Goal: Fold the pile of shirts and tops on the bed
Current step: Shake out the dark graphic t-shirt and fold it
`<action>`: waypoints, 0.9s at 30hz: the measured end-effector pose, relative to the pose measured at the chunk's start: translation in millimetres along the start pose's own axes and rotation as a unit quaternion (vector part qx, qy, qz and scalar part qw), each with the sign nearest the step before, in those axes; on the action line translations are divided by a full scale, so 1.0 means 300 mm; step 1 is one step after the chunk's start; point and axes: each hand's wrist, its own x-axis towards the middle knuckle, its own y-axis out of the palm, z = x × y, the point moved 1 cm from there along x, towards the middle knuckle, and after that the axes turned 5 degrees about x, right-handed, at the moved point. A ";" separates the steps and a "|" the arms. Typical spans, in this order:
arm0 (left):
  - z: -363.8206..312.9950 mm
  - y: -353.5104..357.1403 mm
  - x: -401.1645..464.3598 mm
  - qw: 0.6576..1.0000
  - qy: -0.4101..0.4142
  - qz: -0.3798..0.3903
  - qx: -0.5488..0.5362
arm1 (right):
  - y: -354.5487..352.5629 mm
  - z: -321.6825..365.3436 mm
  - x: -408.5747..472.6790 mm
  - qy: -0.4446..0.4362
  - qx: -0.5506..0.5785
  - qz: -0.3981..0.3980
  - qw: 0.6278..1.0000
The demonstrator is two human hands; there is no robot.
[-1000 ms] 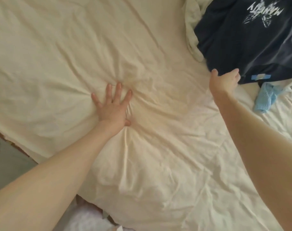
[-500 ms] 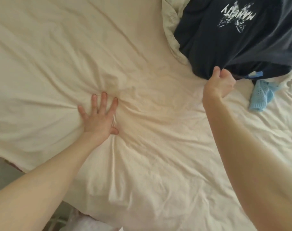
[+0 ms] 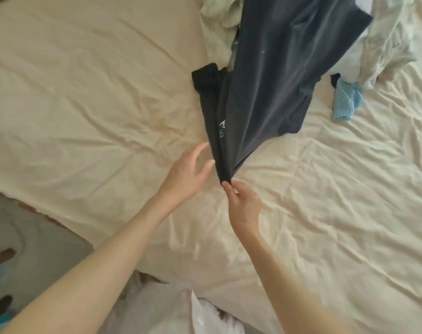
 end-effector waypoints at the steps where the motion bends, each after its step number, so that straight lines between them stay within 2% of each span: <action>1: -0.049 0.021 -0.047 1.000 0.020 -0.010 -0.019 | -0.005 -0.023 -0.057 -0.009 -0.009 0.026 1.000; 4: -0.122 0.100 -0.161 0.991 0.112 -0.027 0.069 | -0.055 -0.084 -0.195 -0.048 -0.039 0.068 0.996; 6: -0.118 0.155 -0.193 0.969 0.170 0.021 0.180 | -0.102 -0.125 -0.248 -0.069 -0.070 0.089 0.991; 9: -0.057 0.214 -0.212 0.921 0.111 0.146 0.344 | -0.178 -0.183 -0.285 -0.038 -0.087 0.120 0.988; 11: -0.018 0.222 -0.235 0.908 0.068 0.161 0.382 | -0.214 -0.212 -0.299 -0.013 -0.083 0.130 0.988; 15: 0.014 0.214 -0.380 0.899 0.039 0.128 0.417 | -0.254 -0.235 -0.346 -0.033 -0.121 0.168 0.978; 19: 0.044 0.199 -0.563 0.890 -0.043 0.241 0.385 | -0.314 -0.273 -0.399 -0.064 -0.231 0.235 0.942; 21: 0.040 0.204 -0.602 0.882 -0.047 0.272 0.383 | -0.332 -0.296 -0.437 -0.056 -0.256 0.260 0.929; 24: -0.013 0.212 -0.599 0.877 0.023 0.199 0.437 | -0.351 -0.305 -0.504 -0.048 -0.217 0.224 0.949; 26: -0.055 0.220 -0.569 0.865 0.132 0.155 0.458 | -0.370 -0.294 -0.543 -0.051 -0.171 0.187 0.966; 27: -0.083 0.221 -0.551 0.853 0.201 0.169 0.452 | -0.380 -0.286 -0.562 -0.058 -0.156 0.174 0.971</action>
